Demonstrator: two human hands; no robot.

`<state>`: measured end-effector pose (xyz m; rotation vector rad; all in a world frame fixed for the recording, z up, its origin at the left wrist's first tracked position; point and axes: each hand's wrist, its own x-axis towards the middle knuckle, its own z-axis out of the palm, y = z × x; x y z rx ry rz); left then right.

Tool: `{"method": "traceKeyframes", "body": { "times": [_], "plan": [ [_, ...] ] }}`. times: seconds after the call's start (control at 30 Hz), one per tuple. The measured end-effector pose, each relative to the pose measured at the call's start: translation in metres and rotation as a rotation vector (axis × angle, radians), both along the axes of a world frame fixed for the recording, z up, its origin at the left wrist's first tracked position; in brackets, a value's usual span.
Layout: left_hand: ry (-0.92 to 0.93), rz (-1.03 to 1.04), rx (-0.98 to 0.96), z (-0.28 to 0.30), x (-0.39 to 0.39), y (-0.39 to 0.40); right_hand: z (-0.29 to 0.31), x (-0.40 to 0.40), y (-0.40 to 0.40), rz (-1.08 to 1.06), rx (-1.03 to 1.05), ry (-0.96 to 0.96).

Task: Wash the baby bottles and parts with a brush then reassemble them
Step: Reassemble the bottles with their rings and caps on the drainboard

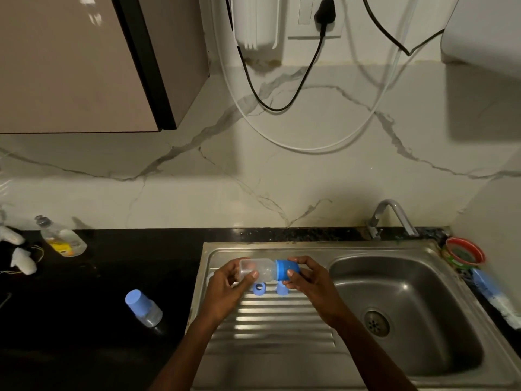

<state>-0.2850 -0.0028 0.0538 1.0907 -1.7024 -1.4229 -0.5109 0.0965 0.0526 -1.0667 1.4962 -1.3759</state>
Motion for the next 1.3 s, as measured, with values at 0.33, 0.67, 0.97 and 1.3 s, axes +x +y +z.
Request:
{"method": "traceKeyframes", "body": {
  "times": [0.33, 0.67, 0.97, 1.3],
  "plan": [
    [-0.048, -0.056, 0.033, 0.0, 0.012, -0.004, 0.007, 0.005, 0.0, 0.048, -0.003, 0.246],
    [-0.233, -0.288, -0.007, -0.016, 0.035, -0.006, 0.015, 0.029, -0.025, 0.172, 0.05, 0.216],
    [-0.219, 0.02, -0.284, -0.016, 0.034, -0.005, 0.004, 0.078, -0.067, 0.214, 0.04, 0.373],
    [-0.648, 0.251, -0.24, -0.007, 0.106, -0.09, -0.007, 0.115, -0.107, 0.291, -0.046, 0.471]
  ]
}}
